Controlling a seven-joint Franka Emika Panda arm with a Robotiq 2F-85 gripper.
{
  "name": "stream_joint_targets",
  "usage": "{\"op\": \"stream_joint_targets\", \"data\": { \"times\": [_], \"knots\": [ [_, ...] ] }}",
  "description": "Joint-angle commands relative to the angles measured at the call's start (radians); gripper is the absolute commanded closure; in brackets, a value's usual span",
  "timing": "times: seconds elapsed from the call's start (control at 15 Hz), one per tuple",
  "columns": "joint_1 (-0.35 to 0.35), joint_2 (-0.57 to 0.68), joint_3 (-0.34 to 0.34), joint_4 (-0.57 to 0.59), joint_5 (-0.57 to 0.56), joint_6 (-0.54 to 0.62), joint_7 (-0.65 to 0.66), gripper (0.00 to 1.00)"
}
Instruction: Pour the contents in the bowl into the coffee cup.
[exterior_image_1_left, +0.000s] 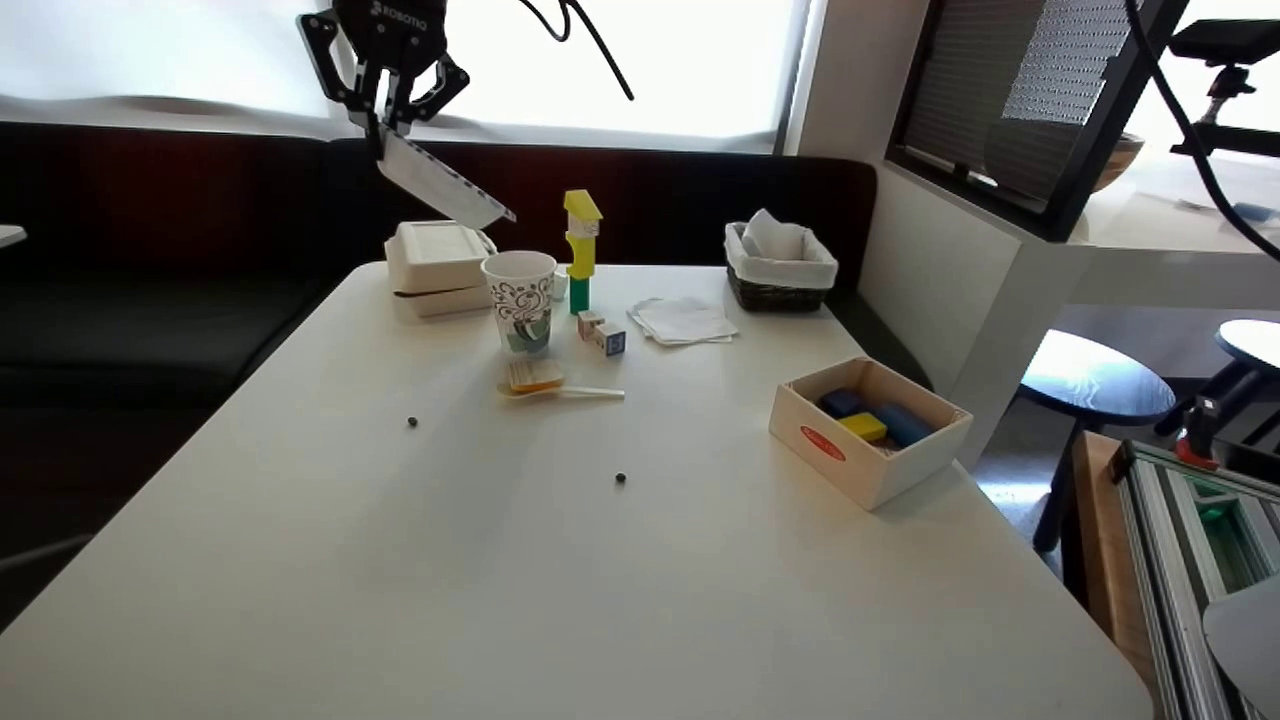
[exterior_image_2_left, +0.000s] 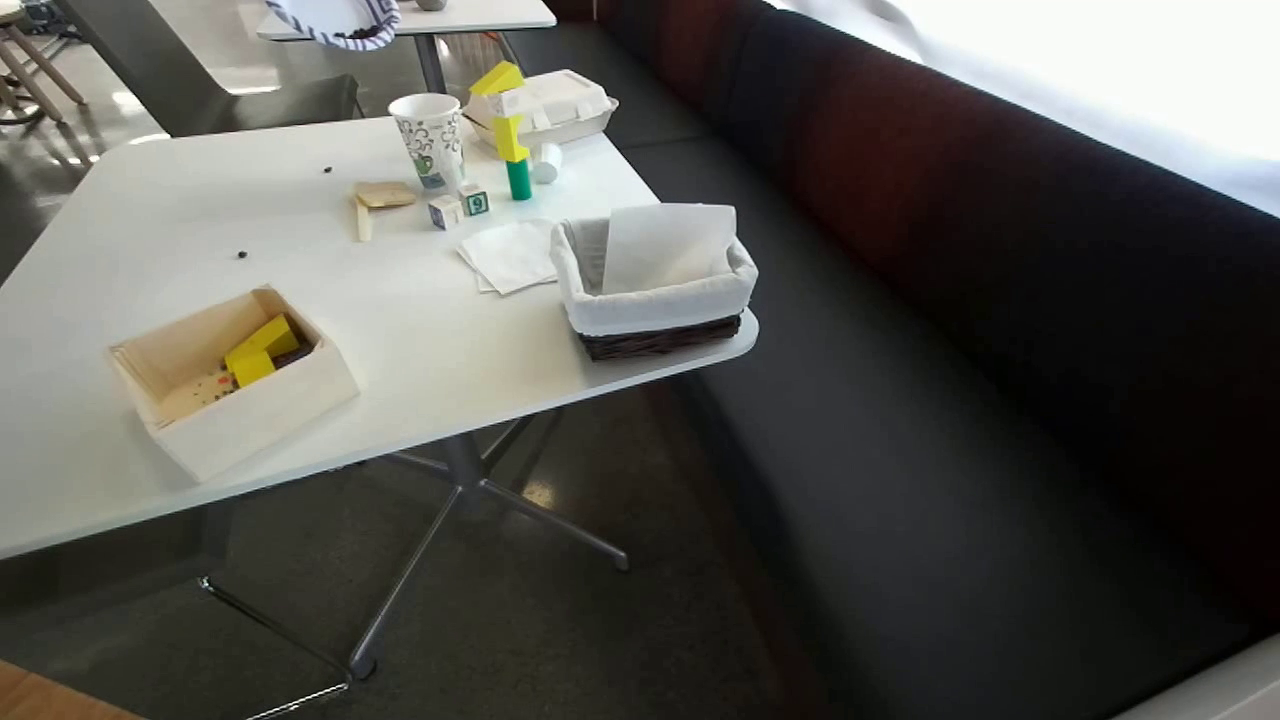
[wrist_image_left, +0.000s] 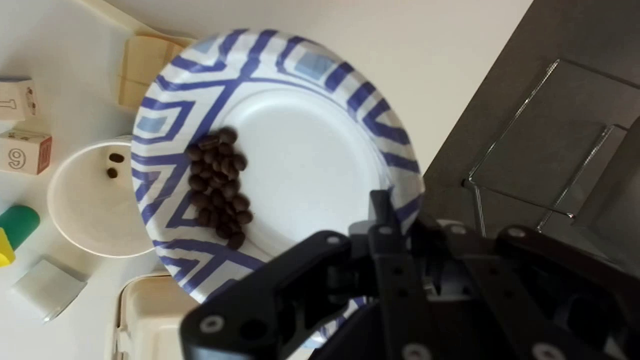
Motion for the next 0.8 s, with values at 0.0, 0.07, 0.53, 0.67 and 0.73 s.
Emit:
{"op": "stream_joint_targets", "data": {
  "times": [0.0, 0.07, 0.53, 0.67, 0.73],
  "knots": [
    [0.001, 0.007, -0.005, 0.014, 0.005, -0.005, 0.000, 0.94],
    [0.000, 0.011, -0.005, 0.020, 0.006, -0.005, 0.000, 0.94],
    [0.008, 0.037, -0.023, 0.065, -0.012, -0.011, 0.041, 0.98],
    [0.000, 0.045, -0.029, 0.082, -0.006, -0.013, 0.056, 0.98],
    [-0.003, 0.046, -0.032, 0.085, -0.002, -0.013, 0.062, 0.98]
  ]
}}
